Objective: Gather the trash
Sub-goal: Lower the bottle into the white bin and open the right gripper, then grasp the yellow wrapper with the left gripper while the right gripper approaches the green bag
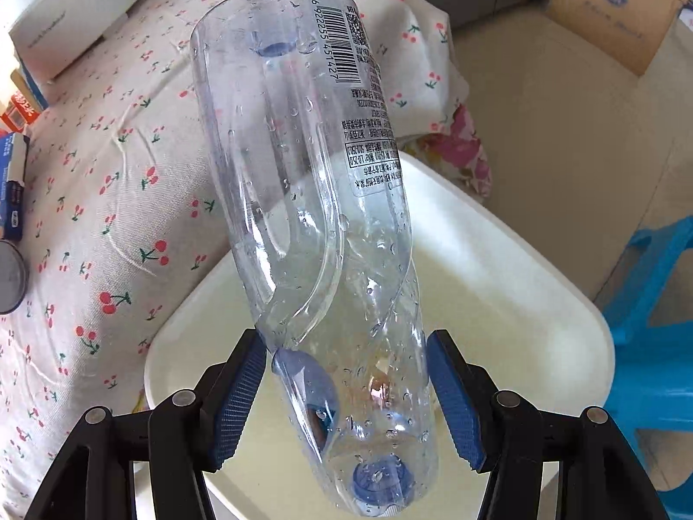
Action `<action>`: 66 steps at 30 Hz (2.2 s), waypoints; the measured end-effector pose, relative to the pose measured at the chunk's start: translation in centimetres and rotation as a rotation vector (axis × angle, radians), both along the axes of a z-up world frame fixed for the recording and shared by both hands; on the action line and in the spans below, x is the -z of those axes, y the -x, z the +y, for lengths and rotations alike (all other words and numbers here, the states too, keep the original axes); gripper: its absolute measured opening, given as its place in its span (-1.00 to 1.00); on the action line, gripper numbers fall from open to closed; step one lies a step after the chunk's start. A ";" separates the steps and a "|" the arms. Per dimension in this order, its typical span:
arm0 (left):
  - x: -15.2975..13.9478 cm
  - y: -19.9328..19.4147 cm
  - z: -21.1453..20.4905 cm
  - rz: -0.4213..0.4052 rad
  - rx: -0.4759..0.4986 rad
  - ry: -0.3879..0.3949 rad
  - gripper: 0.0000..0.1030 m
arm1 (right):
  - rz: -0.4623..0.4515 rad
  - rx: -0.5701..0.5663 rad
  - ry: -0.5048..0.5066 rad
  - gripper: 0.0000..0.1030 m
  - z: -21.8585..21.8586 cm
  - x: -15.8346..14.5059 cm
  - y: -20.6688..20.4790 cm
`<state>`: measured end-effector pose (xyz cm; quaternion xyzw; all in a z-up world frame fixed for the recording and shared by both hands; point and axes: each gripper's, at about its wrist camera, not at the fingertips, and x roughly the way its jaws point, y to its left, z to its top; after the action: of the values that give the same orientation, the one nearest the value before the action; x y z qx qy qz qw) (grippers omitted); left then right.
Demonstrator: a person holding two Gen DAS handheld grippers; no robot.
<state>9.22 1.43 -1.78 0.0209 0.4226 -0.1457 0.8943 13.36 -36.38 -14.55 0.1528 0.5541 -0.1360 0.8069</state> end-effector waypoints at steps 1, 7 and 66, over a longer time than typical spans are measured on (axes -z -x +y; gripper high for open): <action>-0.2 0.1 0.8 -0.001 -0.008 0.004 1.00 | 0.008 -0.001 0.017 0.29 0.1 0.3 -0.1; -0.4 0.3 4.0 0.008 -0.060 0.036 1.00 | 0.015 0.029 0.009 0.30 -0.1 1.8 -0.3; 8.9 -11.5 15.6 0.271 -0.555 0.364 -0.87 | -0.367 -0.625 0.174 0.80 18.6 -10.9 -5.2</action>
<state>20.73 17.05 -10.64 -0.2739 0.4939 0.0286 0.8248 18.52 -17.78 -3.69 -0.0711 0.4066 0.1001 0.9053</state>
